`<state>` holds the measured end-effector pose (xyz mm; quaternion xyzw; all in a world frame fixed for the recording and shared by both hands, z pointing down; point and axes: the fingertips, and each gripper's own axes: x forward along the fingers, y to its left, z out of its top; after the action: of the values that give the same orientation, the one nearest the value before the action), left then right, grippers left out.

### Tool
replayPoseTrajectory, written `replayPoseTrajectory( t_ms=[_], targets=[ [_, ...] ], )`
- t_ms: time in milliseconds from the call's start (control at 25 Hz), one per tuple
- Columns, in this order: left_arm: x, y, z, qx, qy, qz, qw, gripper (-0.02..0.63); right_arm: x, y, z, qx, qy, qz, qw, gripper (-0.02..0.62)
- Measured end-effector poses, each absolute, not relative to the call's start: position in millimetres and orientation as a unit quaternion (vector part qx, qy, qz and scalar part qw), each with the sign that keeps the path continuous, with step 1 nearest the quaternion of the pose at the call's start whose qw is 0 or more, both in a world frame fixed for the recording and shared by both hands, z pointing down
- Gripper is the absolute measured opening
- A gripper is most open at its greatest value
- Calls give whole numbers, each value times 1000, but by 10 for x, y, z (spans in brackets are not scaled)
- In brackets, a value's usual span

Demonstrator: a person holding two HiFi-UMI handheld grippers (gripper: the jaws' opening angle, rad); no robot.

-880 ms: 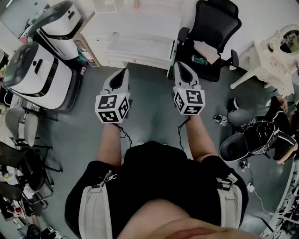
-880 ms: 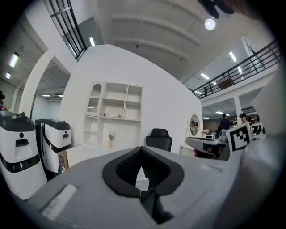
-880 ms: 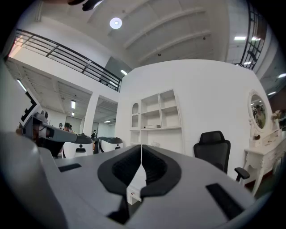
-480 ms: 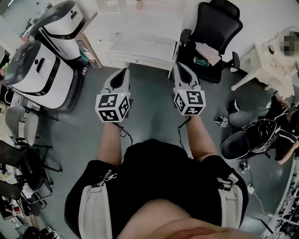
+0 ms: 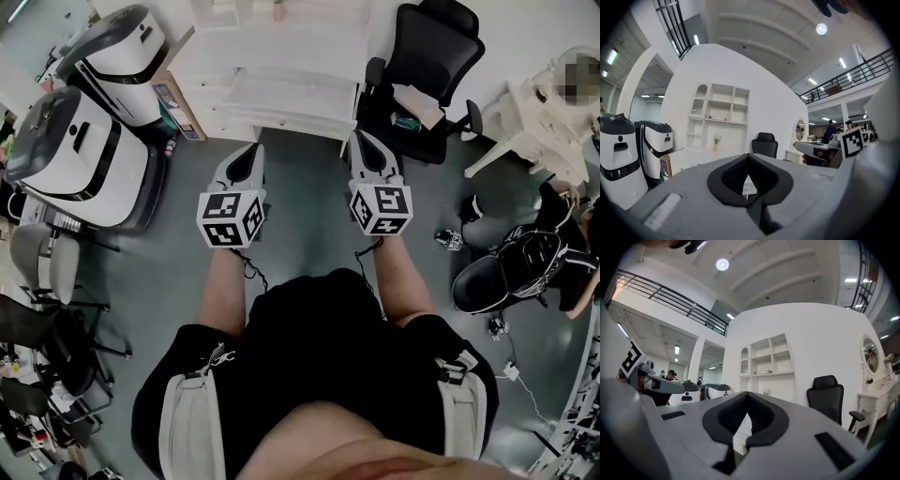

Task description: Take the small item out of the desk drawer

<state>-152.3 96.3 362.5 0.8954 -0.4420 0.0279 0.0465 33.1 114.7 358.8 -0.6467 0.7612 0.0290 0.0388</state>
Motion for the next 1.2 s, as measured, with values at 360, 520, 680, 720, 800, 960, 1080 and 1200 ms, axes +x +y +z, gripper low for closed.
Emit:
replayPoseTrajectory(
  t_ms=[360,520,680,720,800,960,1080,1200],
  targets=[
    [-1634,686,3670,894,-444,24,43,12,247,856,3626,-647,761,36,40,-2],
    [-1590,393,3703,891,-452,28,41,12,352,526,3697,-645,763,32,41,-3],
    [-1503,-58,3725,888,-457,34,36,12,476,41,3762,-646,761,26,45,-2],
    [-1462,-184,3726,888,-457,35,35,12,518,-89,3785,-647,761,24,46,-2],
    [-1354,-454,3735,888,-457,37,34,12,619,-367,3833,-647,761,19,45,-2],
    [-1079,-1039,3766,887,-457,45,40,12,854,-983,3893,-643,765,8,39,-2],
    [-827,-1484,3793,887,-456,54,46,12,1079,-1454,3933,-640,767,-2,31,-3],
    [-592,-1948,3800,885,-458,59,54,12,1304,-1924,3960,-638,770,-10,24,-2]
  ],
)
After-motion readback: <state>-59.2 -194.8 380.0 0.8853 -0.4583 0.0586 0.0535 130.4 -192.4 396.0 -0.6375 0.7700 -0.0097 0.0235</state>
